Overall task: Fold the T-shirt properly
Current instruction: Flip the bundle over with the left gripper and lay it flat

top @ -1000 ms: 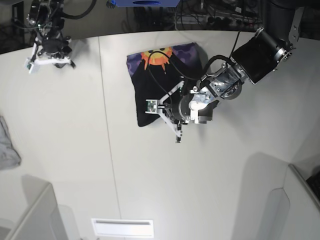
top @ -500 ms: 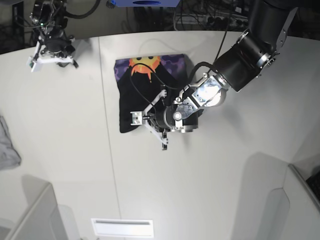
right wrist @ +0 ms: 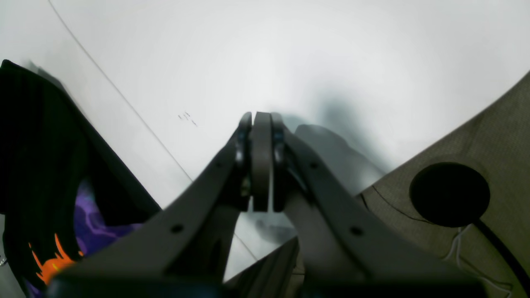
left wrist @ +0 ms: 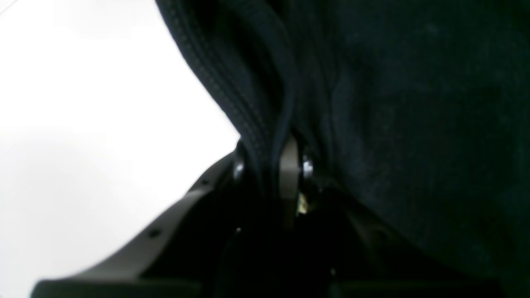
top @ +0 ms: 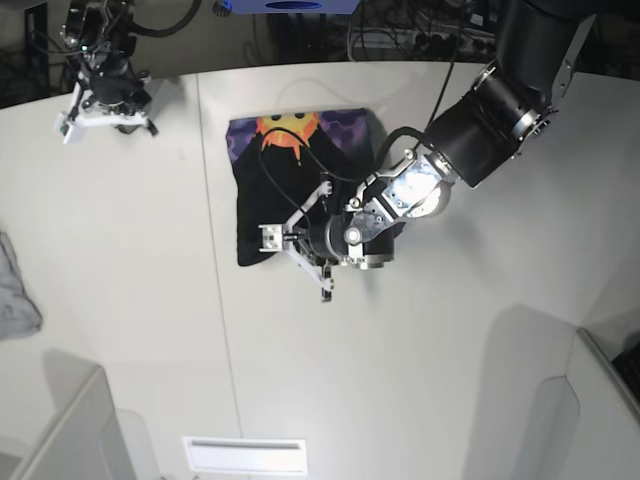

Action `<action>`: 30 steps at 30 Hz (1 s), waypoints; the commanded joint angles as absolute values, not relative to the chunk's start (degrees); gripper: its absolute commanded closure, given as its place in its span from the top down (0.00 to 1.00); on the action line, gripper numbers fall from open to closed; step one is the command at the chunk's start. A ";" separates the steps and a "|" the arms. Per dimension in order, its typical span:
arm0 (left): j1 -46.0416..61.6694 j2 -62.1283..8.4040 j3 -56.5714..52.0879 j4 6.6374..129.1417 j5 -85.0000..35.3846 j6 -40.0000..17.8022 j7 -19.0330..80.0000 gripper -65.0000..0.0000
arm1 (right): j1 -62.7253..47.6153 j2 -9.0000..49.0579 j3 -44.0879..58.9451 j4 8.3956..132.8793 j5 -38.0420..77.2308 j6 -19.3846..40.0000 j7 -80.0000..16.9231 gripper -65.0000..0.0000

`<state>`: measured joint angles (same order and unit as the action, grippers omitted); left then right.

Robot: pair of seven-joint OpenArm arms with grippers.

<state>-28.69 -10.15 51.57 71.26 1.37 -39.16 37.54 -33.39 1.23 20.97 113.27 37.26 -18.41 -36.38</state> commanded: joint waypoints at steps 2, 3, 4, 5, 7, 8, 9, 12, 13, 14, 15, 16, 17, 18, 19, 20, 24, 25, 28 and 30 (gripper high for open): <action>-29.49 -10.15 51.82 70.99 1.89 -40.00 39.52 0.13 | -33.71 1.63 20.97 114.24 37.41 -18.07 -35.56 0.00; -29.58 -10.15 51.74 70.99 1.89 -40.00 39.52 0.21 | -33.80 1.63 20.88 114.24 37.41 -18.07 -35.56 0.00; -29.85 -10.15 51.65 71.08 1.89 -40.00 39.52 0.30 | -33.80 1.63 20.88 114.24 37.41 -18.07 -35.65 0.00; -30.55 -10.15 51.82 71.25 1.89 -40.00 39.52 0.37 | -34.07 1.63 20.88 114.24 37.41 -18.07 -35.65 0.00; -31.25 -10.15 51.82 71.87 1.89 -40.00 39.52 0.50 | -34.24 1.63 20.88 114.24 37.41 -18.07 -35.65 0.00; -31.52 -10.15 51.82 72.22 1.89 -40.00 39.52 0.55 | -34.33 1.63 20.88 114.24 37.41 -18.07 -35.65 0.00; -31.87 -10.15 51.82 72.66 1.89 -40.00 39.52 0.58 | -34.42 1.63 20.88 114.24 37.41 -18.07 -35.65 0.00; -32.84 -10.07 51.74 73.71 1.89 -40.00 39.52 0.65 | -34.42 1.63 20.79 114.24 37.41 -18.07 -35.65 0.00; -33.19 -9.71 51.38 74.24 1.89 -40.00 39.52 0.66 | -34.42 1.63 20.79 114.24 37.49 -18.07 -35.65 0.00; -33.80 -9.36 51.38 74.77 1.89 -40.00 39.52 0.66 | -34.42 1.63 20.79 114.24 37.49 -18.07 -35.65 0.00; -34.33 -9.01 51.38 75.21 1.89 -40.00 39.52 0.65 | -34.42 1.63 20.79 114.24 37.49 -18.07 -35.65 0.00; -34.86 -8.84 51.30 75.38 1.80 -40.00 39.60 0.65 | -34.42 1.63 20.79 114.24 37.49 -18.07 -35.65 0.00; -35.47 -8.75 51.21 75.82 1.80 -40.00 39.60 0.65 | -34.42 1.63 20.79 114.33 37.49 -18.07 -35.65 0.00; -36.18 -8.75 51.21 76.18 1.71 -40.00 39.60 0.65 | -34.42 1.63 20.79 114.33 37.49 -18.07 -35.65 0.00; -36.62 -8.75 51.21 76.53 1.54 -40.00 39.60 0.65 | -34.42 1.63 20.79 114.33 37.49 -18.07 -35.65 0.00; -36.97 -8.75 51.21 76.97 1.54 -40.00 39.60 0.65 | -34.42 1.63 20.79 114.33 37.49 -18.07 -35.65 0.00; -36.97 -8.57 51.21 80.57 1.71 -40.00 39.60 0.65 | -34.42 1.63 20.79 114.33 37.49 -18.07 -35.56 0.00; -36.88 -8.66 51.21 82.15 1.71 -40.00 39.60 0.65 | -34.42 1.63 20.79 114.33 37.49 -18.07 -35.56 0.00; -35.82 -9.19 50.95 88.04 1.36 -40.00 39.69 0.64 | -34.42 1.71 20.70 114.59 37.49 -18.07 -35.56 0.00; -32.57 -10.86 46.99 92.00 1.71 -40.00 39.60 0.56 | -34.42 2.07 20.70 114.77 37.41 -17.89 -35.56 0.00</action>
